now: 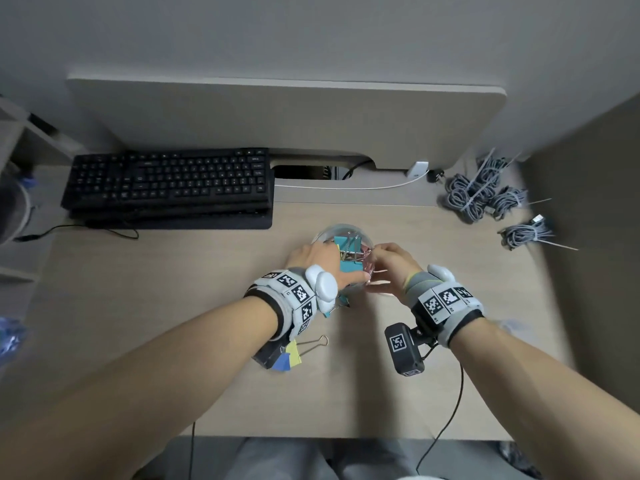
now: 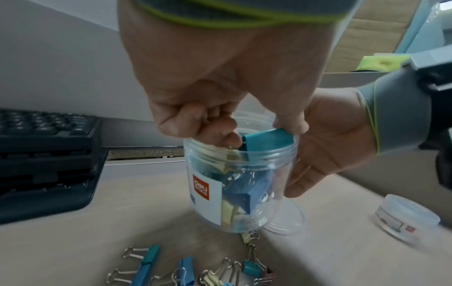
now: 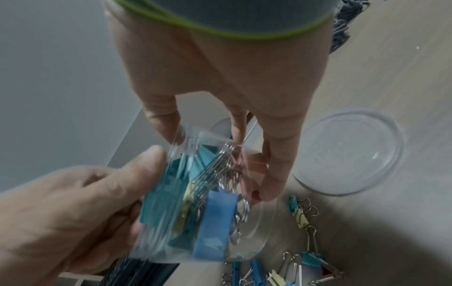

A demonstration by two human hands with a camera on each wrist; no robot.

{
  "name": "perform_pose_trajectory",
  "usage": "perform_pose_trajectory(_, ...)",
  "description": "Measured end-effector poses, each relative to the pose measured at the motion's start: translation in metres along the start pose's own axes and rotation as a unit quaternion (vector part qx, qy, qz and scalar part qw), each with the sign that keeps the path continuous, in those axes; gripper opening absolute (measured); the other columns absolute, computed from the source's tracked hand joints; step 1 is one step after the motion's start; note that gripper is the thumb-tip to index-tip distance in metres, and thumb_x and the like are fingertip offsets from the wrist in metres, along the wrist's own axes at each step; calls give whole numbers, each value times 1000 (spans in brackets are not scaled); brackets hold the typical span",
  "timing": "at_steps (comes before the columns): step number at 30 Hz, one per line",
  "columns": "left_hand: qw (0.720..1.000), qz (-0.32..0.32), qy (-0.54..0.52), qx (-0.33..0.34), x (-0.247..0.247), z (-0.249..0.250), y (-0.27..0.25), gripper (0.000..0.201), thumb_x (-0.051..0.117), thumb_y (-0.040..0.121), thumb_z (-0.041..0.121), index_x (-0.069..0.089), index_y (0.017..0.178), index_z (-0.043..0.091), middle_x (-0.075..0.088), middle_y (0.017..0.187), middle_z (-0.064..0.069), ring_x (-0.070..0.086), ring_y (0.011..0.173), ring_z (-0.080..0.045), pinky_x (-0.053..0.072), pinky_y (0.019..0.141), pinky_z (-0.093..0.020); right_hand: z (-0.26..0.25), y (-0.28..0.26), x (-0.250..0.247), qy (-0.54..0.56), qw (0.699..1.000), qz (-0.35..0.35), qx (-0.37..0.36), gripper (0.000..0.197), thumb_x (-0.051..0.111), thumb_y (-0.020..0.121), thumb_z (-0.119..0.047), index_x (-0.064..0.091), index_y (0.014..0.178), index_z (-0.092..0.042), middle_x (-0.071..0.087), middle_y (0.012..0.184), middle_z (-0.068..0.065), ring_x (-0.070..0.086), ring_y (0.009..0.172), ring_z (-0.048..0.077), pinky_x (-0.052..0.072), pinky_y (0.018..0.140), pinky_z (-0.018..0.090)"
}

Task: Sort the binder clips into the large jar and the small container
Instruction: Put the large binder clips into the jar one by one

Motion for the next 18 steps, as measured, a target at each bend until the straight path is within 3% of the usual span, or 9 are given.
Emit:
perform_pose_trajectory(2, 1000, -6, 19, 4, -4, 0, 1, 69, 48, 66, 85, 63, 94, 25, 64, 89, 5, 60, 80, -22, 52, 70, -31, -1, 0, 1, -4, 1000, -3, 1, 34, 60, 59, -15, 55, 92, -16, 59, 87, 15, 58, 76, 32, 58, 77, 53)
perform_pose_trajectory(5, 999, -26, 8, 20, -9, 0, 1, 49, 57, 82, 66, 62, 86, 17, 61, 87, 1, 58, 81, -24, 44, 68, -30, -3, -1, 4, -7, 1000, -12, 0, 29, 59, 61, -14, 54, 89, -17, 56, 85, 13, 56, 74, 31, 57, 78, 54)
perform_pose_trajectory(8, 996, -56, -52, 50, -6, -7, 4, 19, 59, 91, 34, 68, 100, 20, 69, 101, -2, 62, 97, -24, 47, 77, -29, -4, 0, 11, -21, 1000, -22, -5, 28, 61, 61, -13, 54, 88, -18, 55, 82, 11, 52, 73, 27, 56, 80, 55)
perform_pose_trajectory(10, 993, -54, -88, 58, -5, -16, 2, 21, 56, 93, 19, 70, 108, 20, 71, 105, -2, 62, 99, -23, 46, 80, -26, -5, 1, 17, -31, 999, -29, -2, 30, 62, 60, -14, 54, 89, -18, 55, 81, 11, 52, 74, 28, 57, 80, 55)
perform_pose_trajectory(12, 991, -26, -125, 47, -8, -29, -1, 19, 58, 92, 16, 73, 103, 21, 72, 98, 0, 64, 92, -20, 45, 78, -23, -5, 2, 22, -36, 999, -31, 2, 31, 63, 59, -15, 55, 89, -18, 56, 83, 12, 53, 76, 29, 58, 76, 52)
perform_pose_trajectory(15, 982, 12, -188, -1, -9, -61, -9, 6, 65, 89, 21, 70, 86, 22, 63, 74, 9, 59, 77, -17, 44, 71, -23, -4, 8, 28, -41, 999, -26, 10, 29, 64, 59, -15, 55, 87, -17, 55, 87, 13, 52, 78, 30, 60, 71, 47)
perform_pose_trajectory(18, 986, 1, -165, -30, -3, -89, -19, 11, 68, 87, 23, 62, 78, 24, 56, 65, 12, 57, 71, -18, 42, 68, -23, -4, 12, 30, -39, 999, -13, 15, 20, 63, 71, -9, 54, 88, -17, 53, 88, 14, 52, 79, 30, 59, 65, 44)
Point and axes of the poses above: each hand's wrist, its own y-axis towards the middle knuckle, its own x-axis out of the palm, z = x × y, the point moved 5 cm from there along y, towards the middle knuckle
